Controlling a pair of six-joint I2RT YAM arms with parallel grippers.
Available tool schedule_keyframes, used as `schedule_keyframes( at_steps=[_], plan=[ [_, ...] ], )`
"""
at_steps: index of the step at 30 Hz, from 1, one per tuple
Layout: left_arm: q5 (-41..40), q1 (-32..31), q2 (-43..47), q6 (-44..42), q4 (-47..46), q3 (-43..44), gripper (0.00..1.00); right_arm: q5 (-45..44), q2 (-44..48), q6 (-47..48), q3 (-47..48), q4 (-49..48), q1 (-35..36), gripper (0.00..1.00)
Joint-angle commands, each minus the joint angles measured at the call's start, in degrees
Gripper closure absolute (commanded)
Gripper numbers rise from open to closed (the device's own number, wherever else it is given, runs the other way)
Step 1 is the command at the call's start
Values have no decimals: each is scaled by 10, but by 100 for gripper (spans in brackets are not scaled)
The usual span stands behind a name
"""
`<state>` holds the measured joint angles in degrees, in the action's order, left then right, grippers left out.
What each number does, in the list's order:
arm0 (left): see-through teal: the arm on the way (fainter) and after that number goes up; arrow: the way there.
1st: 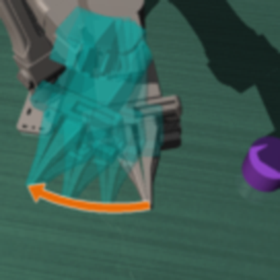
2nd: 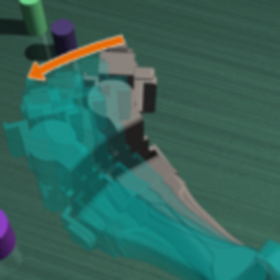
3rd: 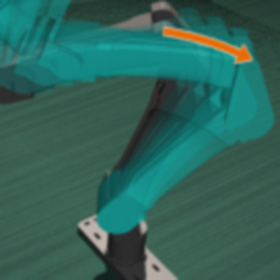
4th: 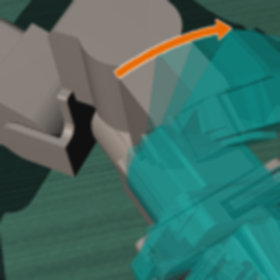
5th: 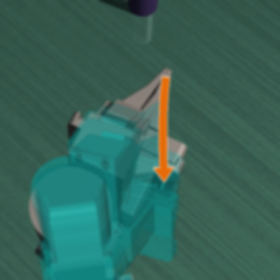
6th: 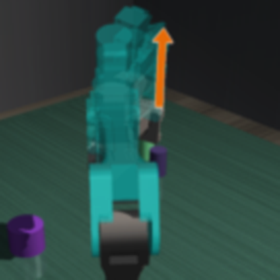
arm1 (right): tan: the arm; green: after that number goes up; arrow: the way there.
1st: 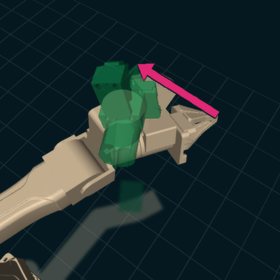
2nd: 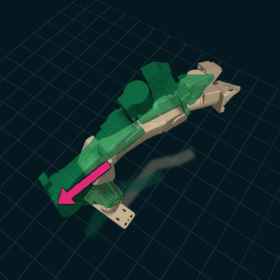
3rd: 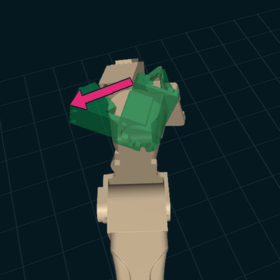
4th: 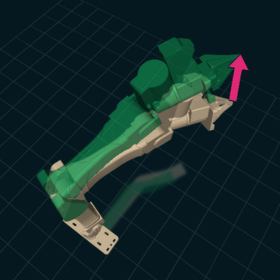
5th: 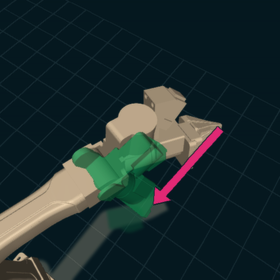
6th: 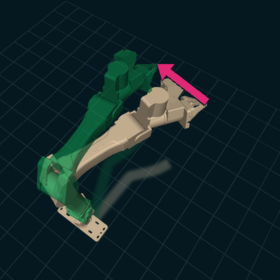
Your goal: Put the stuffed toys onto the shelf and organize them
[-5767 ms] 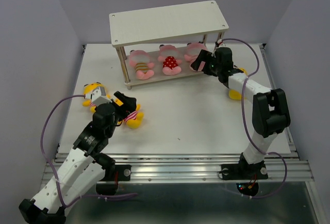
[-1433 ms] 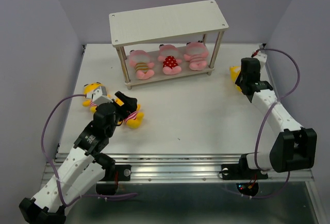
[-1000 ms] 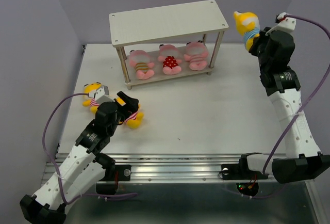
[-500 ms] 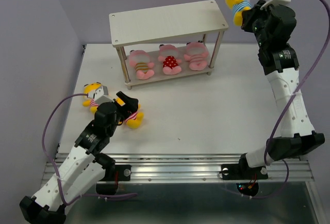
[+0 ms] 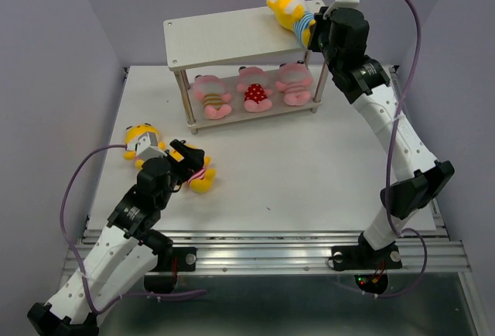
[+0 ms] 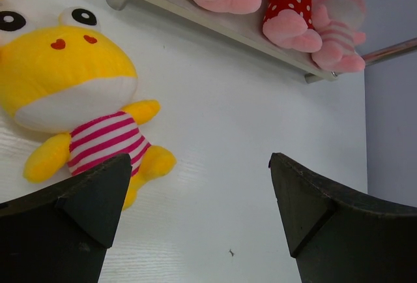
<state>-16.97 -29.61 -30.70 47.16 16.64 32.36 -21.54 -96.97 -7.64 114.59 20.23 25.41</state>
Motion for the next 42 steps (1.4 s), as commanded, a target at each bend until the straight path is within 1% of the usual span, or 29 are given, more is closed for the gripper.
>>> schedule_keyframes(
  at_steps=[1, 7, 11, 22, 25, 35, 42],
  plan=[
    [-14, 0, 11, 4, 5, 3, 1, -28, -1, 27, 33, -43, -1, 99],
    [-16, 0, 10, 5, 7, 5, 1, -64, -15, 24, 28, -46, -1, 99],
    [-17, 0, 8, 6, 9, 6, 1, -101, -12, 22, 9, -67, 10, 99],
    [-21, 0, 8, 7, 12, 5, 1, -58, -16, 10, -6, -70, 10, 98],
    [-21, 1, 10, 6, 10, 3, 1, -29, -21, 17, -6, -70, 10, 98],
    [-21, 0, 10, 5, 11, 2, 1, -13, -31, -4, -8, -70, 10, 97],
    [-24, 1, 13, 6, 12, 3, 1, -20, -32, -16, -14, -69, 10, 96]
  ],
)
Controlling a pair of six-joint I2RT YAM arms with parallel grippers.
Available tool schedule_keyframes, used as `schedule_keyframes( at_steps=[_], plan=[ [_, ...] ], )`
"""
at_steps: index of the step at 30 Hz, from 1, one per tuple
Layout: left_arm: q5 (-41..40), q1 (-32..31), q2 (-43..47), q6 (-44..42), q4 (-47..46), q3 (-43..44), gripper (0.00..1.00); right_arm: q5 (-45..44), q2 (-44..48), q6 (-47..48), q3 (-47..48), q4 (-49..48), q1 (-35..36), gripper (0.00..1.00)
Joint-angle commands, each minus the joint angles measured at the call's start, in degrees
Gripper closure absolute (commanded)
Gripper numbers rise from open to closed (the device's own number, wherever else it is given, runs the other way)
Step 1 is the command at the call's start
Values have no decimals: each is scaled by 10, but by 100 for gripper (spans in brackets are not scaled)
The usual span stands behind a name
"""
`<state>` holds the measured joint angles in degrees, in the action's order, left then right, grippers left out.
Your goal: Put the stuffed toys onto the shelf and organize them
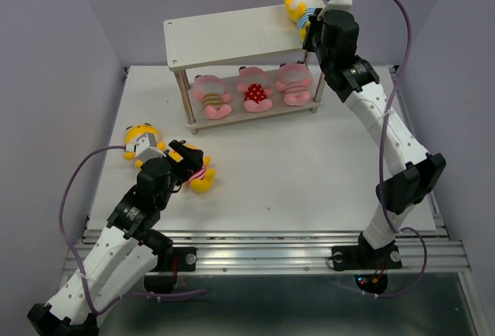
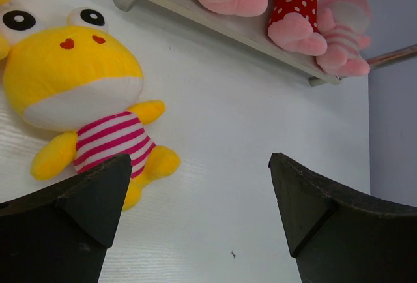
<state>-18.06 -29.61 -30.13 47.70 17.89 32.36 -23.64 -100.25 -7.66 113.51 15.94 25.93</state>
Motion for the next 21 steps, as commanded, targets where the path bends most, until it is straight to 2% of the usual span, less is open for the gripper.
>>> schedule_keyframes(
  at_steps=[1, 6, 9, 10, 15, 21],
  plan=[
    [-14, 0, 6, 1, -1, 2, 1, 0, 3, -21, -4, -27, 4, 95],
    [-14, 0, 4, 1, -1, 2, 1, 18, 6, -28, -1, -27, 4, 94],
    [-14, 0, 5, 1, -1, 2, 1, 21, 8, -31, -7, -26, 4, 90],
    [-14, 1, 7, 0, -1, 1, 1, 21, 9, -31, -9, -27, 4, 83],
    [-11, 0, 7, 0, -2, 1, 1, 26, 15, -38, -18, -29, 4, 64],
    [-11, 0, 9, 0, -1, 0, 1, 8, 20, -34, -18, -29, 4, 53]
  ],
)
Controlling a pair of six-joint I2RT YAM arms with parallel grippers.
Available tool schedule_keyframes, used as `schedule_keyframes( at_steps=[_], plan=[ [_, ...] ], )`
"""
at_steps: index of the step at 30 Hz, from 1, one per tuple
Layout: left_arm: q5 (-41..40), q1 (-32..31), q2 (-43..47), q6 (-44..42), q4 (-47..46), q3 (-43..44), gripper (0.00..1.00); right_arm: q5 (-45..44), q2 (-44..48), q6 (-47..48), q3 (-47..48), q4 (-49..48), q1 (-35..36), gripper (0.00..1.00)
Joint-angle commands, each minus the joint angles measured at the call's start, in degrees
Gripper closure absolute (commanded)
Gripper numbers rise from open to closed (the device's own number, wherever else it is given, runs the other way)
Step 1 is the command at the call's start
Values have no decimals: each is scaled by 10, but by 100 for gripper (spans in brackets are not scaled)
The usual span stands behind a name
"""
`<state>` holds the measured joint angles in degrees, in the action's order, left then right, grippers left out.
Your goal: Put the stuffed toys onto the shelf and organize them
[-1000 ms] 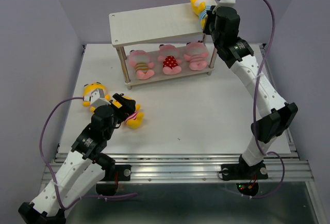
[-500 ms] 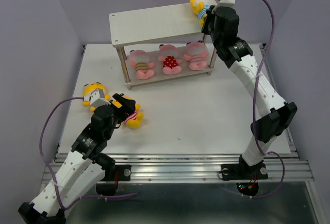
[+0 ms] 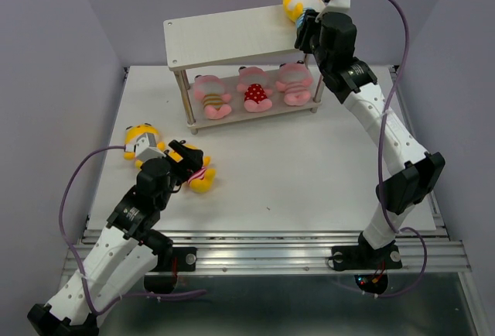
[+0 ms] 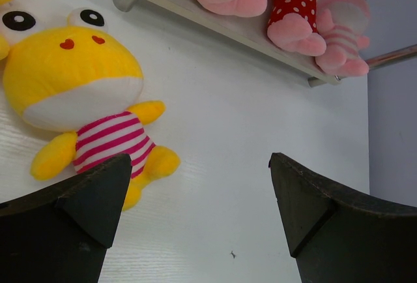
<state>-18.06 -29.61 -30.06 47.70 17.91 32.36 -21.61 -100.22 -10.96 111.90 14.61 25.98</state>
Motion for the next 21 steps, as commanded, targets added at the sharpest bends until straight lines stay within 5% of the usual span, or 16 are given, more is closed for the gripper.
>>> schedule_keyframes(
  at_steps=[1, 12, 16, 20, 21],
  plan=[
    [-10, 0, 9, 0, -2, 0, 1, -14, 23, -1, -3, -18, 4, 52],
    [-9, 0, 8, 1, -3, 0, 1, 16, 58, 3, -19, -31, 4, 41],
    [-10, 1, 9, 4, 0, 1, 1, 10, 75, 8, -26, -29, 4, 29],
    [-10, 1, 9, 10, 12, 8, 1, 2, 99, 9, -48, -20, 4, 0],
    [-11, 0, 9, 12, 16, 9, 1, -1, 106, 9, -55, -19, 4, 0]
  ],
)
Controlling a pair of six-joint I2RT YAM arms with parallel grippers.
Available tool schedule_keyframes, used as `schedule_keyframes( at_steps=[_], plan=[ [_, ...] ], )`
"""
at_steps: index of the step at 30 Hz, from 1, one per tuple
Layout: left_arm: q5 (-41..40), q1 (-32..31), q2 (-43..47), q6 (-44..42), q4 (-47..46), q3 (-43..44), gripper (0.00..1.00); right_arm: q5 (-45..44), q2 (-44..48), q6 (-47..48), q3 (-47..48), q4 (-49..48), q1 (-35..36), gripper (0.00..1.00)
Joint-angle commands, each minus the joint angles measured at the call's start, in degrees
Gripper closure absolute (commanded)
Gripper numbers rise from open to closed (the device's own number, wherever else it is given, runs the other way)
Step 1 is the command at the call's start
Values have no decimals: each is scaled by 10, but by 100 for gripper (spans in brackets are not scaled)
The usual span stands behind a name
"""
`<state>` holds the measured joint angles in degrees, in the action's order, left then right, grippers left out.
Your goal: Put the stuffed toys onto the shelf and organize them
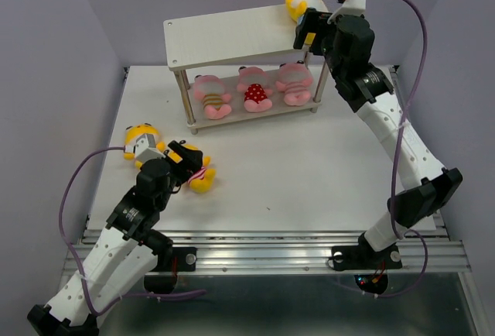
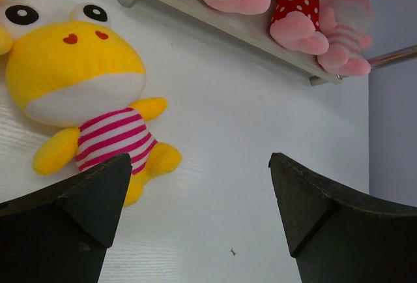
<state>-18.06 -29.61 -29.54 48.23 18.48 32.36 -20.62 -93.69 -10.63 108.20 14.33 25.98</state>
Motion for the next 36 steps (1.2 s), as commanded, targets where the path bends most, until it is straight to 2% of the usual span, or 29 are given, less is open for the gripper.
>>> schedule_keyframes(
  at_steps=[1, 7, 13, 17, 22, 28, 29, 30, 36],
  plan=[
    [-14, 0, 4, 12, 19, 11, 1, -14, 54, 4, -23, -9, 4, 0],
    [-20, 0, 2, 39, 65, 24, 1, 4, 103, 0, -68, 38, 4, 0],
    [-52, 0, -13, 86, 124, 46, 1, 85, 155, -1, -151, 62, 47, 0],
    [-79, 0, -38, 120, 173, 65, 1, 122, 171, 10, -249, 46, 109, 0],
    [-108, 1, -54, 157, 212, 74, 1, 253, 176, -11, -361, -35, 159, 0],
    [-109, 2, -56, 137, 196, 73, 1, 362, 70, -46, -403, -133, 217, 0],
    [-111, 3, -59, 136, 196, 74, 1, 372, 51, -59, -404, -174, 222, 0],
    [-114, 6, -63, 136, 194, 74, 1, 401, 8, -75, -401, -189, 231, 0],
    [-108, 15, -76, 107, 150, 78, 1, 430, -136, -112, -335, -222, 253, 0]
  ],
)
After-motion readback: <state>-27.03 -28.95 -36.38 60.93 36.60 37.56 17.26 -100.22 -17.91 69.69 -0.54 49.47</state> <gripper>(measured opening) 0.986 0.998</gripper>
